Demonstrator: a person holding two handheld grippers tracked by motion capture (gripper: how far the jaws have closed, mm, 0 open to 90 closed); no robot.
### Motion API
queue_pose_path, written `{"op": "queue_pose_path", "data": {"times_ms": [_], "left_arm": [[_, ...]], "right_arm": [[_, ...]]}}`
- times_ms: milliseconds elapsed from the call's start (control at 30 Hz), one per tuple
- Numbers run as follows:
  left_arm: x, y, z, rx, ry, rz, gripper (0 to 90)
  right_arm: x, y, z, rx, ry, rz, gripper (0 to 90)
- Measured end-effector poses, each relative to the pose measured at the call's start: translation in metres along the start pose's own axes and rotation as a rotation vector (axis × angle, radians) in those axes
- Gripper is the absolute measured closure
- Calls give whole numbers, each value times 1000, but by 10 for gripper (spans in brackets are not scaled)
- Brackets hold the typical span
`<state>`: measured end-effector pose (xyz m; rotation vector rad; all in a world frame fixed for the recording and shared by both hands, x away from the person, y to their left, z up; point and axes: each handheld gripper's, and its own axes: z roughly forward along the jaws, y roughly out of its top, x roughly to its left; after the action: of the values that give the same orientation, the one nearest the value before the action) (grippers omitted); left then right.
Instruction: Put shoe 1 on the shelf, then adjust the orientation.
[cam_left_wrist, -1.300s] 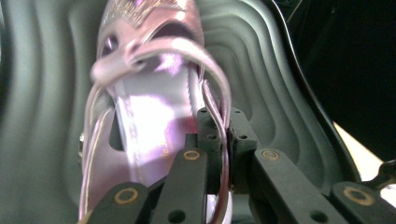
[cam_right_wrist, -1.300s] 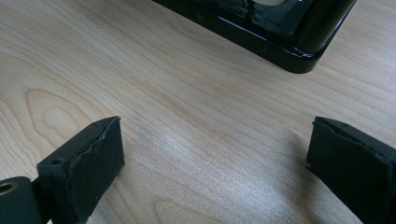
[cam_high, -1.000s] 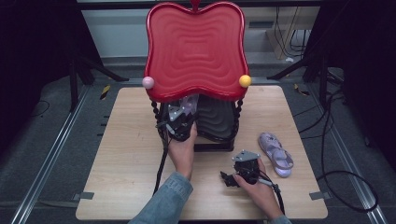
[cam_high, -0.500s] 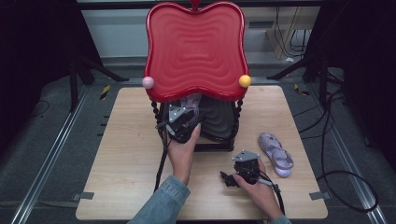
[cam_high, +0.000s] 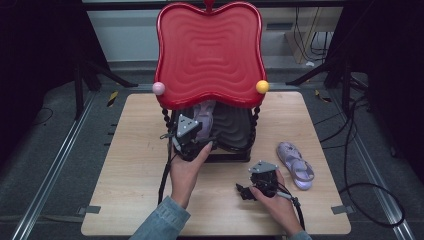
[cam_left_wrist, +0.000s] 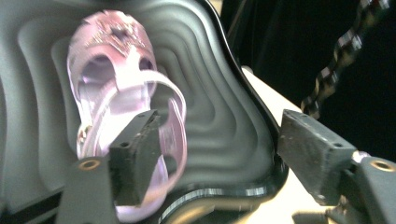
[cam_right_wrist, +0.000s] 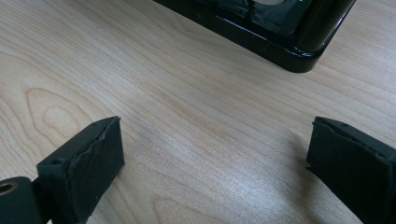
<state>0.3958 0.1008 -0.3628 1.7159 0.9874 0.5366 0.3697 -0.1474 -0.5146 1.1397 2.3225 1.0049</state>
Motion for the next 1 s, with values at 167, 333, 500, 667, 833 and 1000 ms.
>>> {"op": "queue_pose_path", "data": {"times_ms": [167, 333, 500, 667, 833, 1000], "left_arm": [[1, -10, -15, 96, -29, 49, 188], [5, -30, -30, 148, -27, 67, 180], [13, -54, -46, 214, -16, 83, 181], [30, -77, -57, 266, -4, 57, 188], [50, -98, -63, 301, 35, 29, 192], [71, -112, -70, 309, 60, -18, 193]], "right_arm": [[-1, 0, -10, 5, -20, 26, 117], [-9, 9, -44, -7, -41, 17, 219], [-26, 21, -84, 23, -90, 11, 333], [-54, 30, -119, 61, -134, 26, 441], [-80, 34, -134, 110, -160, 50, 528], [-106, 33, -137, 184, -187, 75, 564]]}}
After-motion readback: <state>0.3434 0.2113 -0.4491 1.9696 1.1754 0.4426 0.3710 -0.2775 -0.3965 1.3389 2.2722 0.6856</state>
